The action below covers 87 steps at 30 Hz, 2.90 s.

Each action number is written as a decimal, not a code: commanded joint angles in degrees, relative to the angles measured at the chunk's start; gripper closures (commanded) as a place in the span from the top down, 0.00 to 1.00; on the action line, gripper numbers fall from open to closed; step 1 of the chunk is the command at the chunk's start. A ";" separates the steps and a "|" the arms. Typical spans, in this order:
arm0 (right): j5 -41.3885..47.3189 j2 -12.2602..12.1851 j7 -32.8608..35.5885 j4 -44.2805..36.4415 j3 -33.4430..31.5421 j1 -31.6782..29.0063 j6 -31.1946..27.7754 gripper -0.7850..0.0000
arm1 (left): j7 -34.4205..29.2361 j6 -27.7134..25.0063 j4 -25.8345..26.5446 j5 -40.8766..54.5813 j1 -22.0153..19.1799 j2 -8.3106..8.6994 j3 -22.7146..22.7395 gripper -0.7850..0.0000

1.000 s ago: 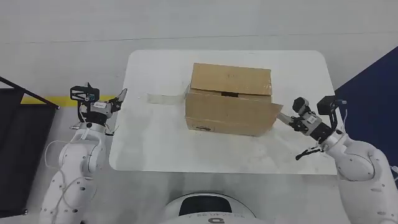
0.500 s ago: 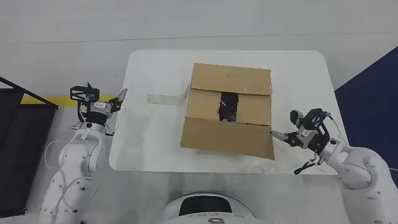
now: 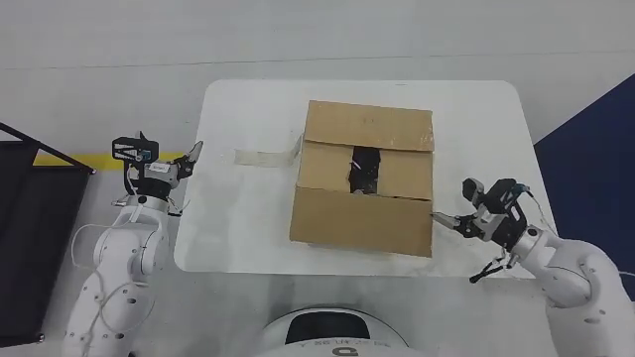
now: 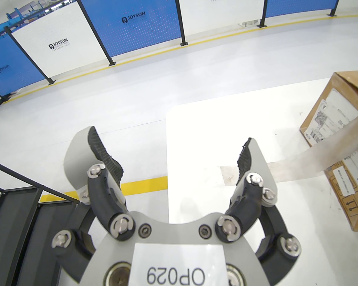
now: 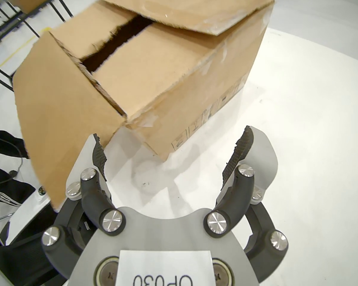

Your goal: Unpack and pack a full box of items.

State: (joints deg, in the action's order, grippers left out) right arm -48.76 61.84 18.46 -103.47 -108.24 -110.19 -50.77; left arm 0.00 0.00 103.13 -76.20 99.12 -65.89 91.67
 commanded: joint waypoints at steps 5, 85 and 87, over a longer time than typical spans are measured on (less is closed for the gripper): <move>5.53 -0.10 1.18 -1.38 0.48 3.39 7.22 1.00 | 0.00 0.00 0.00 0.00 0.00 0.00 0.00 1.00; 35.67 5.26 47.34 23.89 36.92 50.99 29.09 1.00 | 0.00 0.00 0.00 0.00 0.00 0.00 0.00 1.00; 35.52 5.78 47.19 27.08 39.64 53.37 30.01 1.00 | 0.00 0.00 0.00 0.00 0.00 0.00 0.00 1.00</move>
State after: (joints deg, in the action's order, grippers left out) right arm -13.24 67.35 65.72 -78.25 -70.10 -58.22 -21.23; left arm 0.00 0.00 103.13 -76.20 99.12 -65.89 91.67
